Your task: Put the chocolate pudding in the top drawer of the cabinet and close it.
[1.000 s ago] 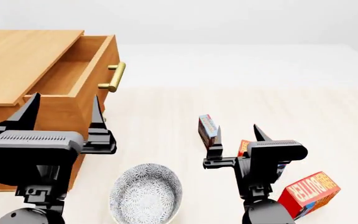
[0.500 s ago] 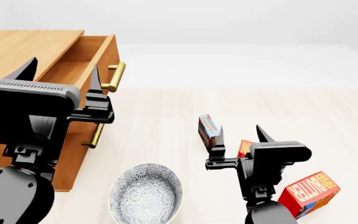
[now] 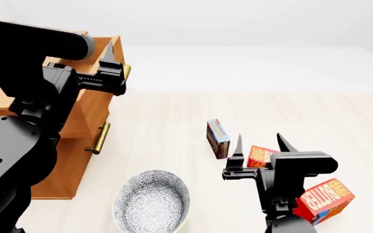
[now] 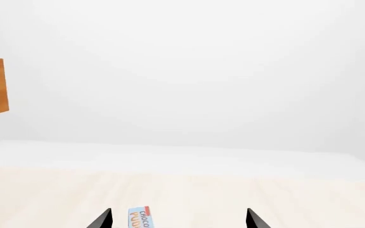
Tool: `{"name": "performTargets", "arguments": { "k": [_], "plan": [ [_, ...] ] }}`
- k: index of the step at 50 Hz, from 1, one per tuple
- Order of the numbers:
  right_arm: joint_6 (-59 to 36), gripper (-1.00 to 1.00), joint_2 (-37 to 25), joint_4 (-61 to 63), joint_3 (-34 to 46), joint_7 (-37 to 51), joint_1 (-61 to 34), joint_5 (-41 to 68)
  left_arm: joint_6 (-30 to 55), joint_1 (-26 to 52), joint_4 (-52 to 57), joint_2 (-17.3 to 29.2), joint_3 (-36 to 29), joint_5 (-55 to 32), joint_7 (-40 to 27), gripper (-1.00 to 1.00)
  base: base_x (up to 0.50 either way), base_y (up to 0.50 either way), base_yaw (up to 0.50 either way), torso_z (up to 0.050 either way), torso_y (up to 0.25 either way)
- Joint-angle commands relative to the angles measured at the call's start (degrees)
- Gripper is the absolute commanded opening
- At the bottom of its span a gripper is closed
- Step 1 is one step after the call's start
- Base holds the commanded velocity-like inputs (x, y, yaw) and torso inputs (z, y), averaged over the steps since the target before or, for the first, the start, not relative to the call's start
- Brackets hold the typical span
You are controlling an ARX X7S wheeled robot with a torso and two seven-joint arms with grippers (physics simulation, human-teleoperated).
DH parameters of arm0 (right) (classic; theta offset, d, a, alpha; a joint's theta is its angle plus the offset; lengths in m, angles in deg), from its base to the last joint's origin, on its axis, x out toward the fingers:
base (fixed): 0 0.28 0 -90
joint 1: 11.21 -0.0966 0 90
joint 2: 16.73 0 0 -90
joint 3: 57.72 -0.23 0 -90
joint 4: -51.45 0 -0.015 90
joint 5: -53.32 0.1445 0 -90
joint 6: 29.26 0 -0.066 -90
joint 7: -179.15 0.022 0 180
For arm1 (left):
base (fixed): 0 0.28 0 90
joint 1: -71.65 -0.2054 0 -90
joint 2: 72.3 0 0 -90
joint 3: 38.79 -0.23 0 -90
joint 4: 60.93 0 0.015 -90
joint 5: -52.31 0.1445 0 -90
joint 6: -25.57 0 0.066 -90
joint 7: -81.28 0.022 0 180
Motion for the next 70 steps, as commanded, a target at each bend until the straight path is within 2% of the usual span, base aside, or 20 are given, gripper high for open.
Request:
{"name": "performTargets", "arguments": {
  "k": [1,14,23,29,36,39,45,54,62,70],
  "plan": [
    [-0.49,1.00,-1.08,1.72,-0.73,0.76,1.30,0.46,6.80,8.92,-7.39,-2.29,-0.73,-2.62,0.31,1.00,0.00,0.00,0.00,0.000,0.000],
    [-1.21,1.00,-1.60,2.47,-0.92,1.30,1.46,0.86,13.92,20.22,-21.34,-5.31,-0.81,-4.90,1.85,1.00,0.00,0.00,0.00,0.000,0.000],
    [2.80,1.00,-1.18,-1.11,-0.52,0.67,2.14,0.30,15.46,25.42,-28.80,-5.67,-0.97,-4.61,2.12,1.00,0.00,0.00,0.00,0.000,0.000],
    [-0.37,1.00,-1.69,1.51,-0.69,1.25,1.48,1.24,18.31,28.70,-33.38,-5.75,-0.39,-5.26,2.21,1.00,0.00,0.00,0.00,0.000,0.000],
    [2.34,1.00,-1.46,-0.61,-0.40,0.93,2.21,0.78,21.52,31.86,-38.42,-5.93,1.01,-6.69,1.58,1.00,0.00,0.00,0.00,0.000,0.000],
    [1.44,1.00,-1.70,0.34,-0.51,1.14,2.14,1.11,22.12,33.30,-41.00,-5.53,0.45,-8.46,0.23,1.00,0.00,0.00,0.00,0.000,0.000],
    [1.35,1.00,-1.83,0.63,-0.46,1.27,2.24,1.29,22.18,35.97,-48.59,-3.61,-2.41,-19.61,-7.87,1.00,0.00,0.00,0.00,0.000,0.000],
    [2.88,1.00,-1.67,-0.77,-0.12,1.12,2.33,1.06,22.00,39.43,-56.85,-2.63,-5.00,-29.22,-13.98,1.00,0.00,0.00,0.00,0.000,0.000],
    [2.22,1.00,-1.88,-0.23,-0.07,1.32,2.09,1.42,21.45,42.34,-62.56,-2.24,-7.25,-32.95,-16.78,1.00,0.00,0.00,0.00,0.000,0.000],
    [0.27,1.00,-2.37,1.53,-0.22,1.66,1.79,2.30,21.51,43.86,-67.88,-2.23,-6.84,-36.37,-20.84,1.00,0.00,0.00,0.00,0.000,0.000]
  ]
}}
